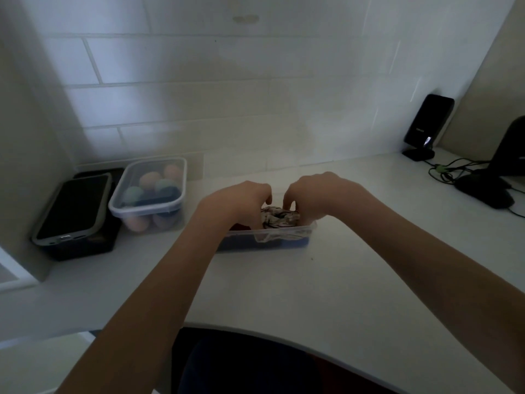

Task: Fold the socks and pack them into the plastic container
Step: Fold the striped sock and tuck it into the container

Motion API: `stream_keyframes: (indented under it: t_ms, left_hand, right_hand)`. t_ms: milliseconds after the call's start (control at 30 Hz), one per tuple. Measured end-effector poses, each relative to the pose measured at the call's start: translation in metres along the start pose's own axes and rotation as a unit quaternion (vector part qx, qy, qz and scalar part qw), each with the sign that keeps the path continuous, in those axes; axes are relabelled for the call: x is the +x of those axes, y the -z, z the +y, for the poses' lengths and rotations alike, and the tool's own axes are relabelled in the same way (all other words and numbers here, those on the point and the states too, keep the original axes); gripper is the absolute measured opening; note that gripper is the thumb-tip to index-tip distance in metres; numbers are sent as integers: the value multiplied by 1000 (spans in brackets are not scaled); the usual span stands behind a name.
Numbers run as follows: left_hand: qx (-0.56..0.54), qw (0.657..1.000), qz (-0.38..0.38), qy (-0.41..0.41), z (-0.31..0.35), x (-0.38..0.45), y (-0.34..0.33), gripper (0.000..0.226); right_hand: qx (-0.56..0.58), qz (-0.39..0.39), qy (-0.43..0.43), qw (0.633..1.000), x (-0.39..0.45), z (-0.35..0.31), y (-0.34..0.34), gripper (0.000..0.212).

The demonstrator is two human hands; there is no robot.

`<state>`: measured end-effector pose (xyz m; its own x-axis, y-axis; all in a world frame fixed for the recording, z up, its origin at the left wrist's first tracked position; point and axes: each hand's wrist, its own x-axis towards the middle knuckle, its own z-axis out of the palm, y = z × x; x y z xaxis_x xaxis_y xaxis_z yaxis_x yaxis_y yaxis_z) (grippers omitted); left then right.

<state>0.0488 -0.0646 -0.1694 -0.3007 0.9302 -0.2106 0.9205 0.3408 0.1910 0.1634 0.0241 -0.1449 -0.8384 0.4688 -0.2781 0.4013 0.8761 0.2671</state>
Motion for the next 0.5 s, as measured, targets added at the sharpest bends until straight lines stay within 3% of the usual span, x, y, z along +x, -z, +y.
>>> stream_keyframes:
  t_ms: [133,333,500]
  left_hand:
    - [-5,1000,7,-1,0,-2,-2,76]
    - [14,999,28,-10,2,-4,-6,71]
    - [20,999,24,-14,3,-3,-5,72]
  right_hand:
    - [25,-37,9,999,0,1,-2,50]
    - [-29,-63,18,997,6,-10,-1,55]
    - [36,-87,33,995,7,-3,-3,58]
